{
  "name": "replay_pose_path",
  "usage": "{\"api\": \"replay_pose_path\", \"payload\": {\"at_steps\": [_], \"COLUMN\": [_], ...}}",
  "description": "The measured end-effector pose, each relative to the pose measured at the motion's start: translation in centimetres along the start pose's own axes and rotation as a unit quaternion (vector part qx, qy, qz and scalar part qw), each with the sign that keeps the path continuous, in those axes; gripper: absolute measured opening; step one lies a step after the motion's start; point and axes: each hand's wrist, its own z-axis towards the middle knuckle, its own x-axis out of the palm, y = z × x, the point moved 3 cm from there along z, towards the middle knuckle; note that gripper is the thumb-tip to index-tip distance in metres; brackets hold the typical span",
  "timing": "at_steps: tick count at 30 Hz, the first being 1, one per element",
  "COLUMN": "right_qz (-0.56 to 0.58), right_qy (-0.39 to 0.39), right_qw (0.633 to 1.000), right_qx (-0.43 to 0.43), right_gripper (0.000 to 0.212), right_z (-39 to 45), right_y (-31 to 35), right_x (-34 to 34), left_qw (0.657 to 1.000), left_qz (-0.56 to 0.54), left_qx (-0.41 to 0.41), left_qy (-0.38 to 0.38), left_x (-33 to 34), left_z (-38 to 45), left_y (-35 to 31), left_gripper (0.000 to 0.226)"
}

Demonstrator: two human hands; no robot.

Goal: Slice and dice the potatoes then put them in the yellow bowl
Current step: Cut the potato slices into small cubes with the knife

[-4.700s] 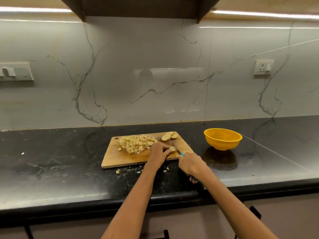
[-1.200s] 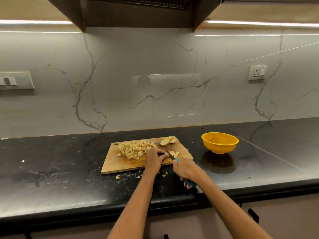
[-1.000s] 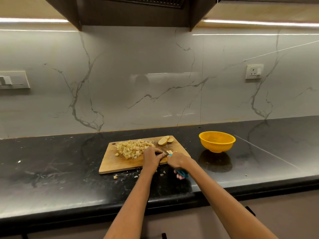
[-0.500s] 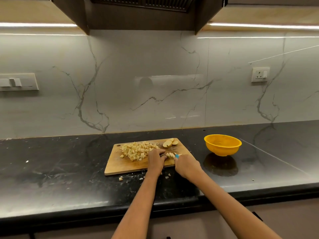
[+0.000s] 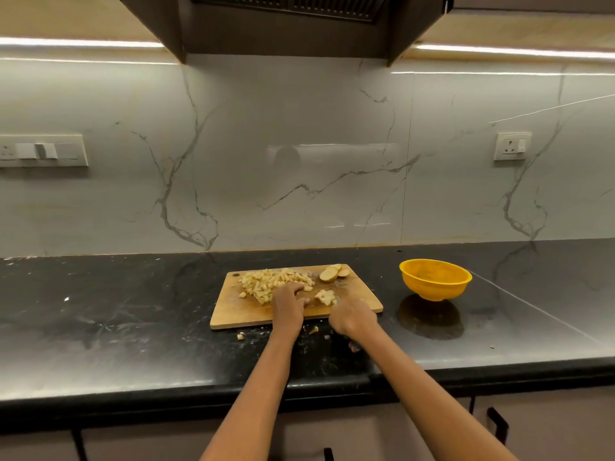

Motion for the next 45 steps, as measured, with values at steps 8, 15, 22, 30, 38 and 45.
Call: {"api": "replay_pose_path", "payload": {"at_steps": [8, 15, 22, 30, 38, 45], "right_qz": [0.016, -0.003, 0.044, 0.115, 0.246, 0.301], "right_qy": [-0.052, -0.003, -0.113, -0.236, -0.279, -0.297], "right_qw": [0.998, 1.000, 0.989, 0.956, 0.917, 0.896], "right_qx": [0.028, -0.029, -0.087, -0.131, -0.146, -0.138], "right_gripper": [0.028, 0.028, 0.040, 0.032, 0.041, 0.036], "right_z": [-0.9, 0.2, 3.2, 6.4, 10.3, 11.6], "right_y": [-1.2, 1.6, 0.0, -1.2, -2.5, -3.1], "right_x": [-0.6, 0.9, -1.0, -1.7, -1.6, -2.2], "left_qw": [0.999, 0.997, 0.997, 0.994, 0.979, 0.958], "left_qz": [0.006, 0.002, 0.044, 0.101, 0.172, 0.215], "left_qx": [0.029, 0.044, 0.038, 0.044, 0.105, 0.140], "left_qy": [0.026, 0.060, 0.058, 0.025, -0.008, 0.128], "left_x": [-1.0, -0.6, 0.2, 0.5, 0.5, 2.4], "left_z": [-0.3, -0.4, 0.4, 2.6, 2.8, 3.0], "left_y": [0.4, -0.1, -0.2, 0.3, -0.6, -1.1], "left_gripper": [0.042, 0.035, 0.048, 0.026, 0.026, 0.030]}}
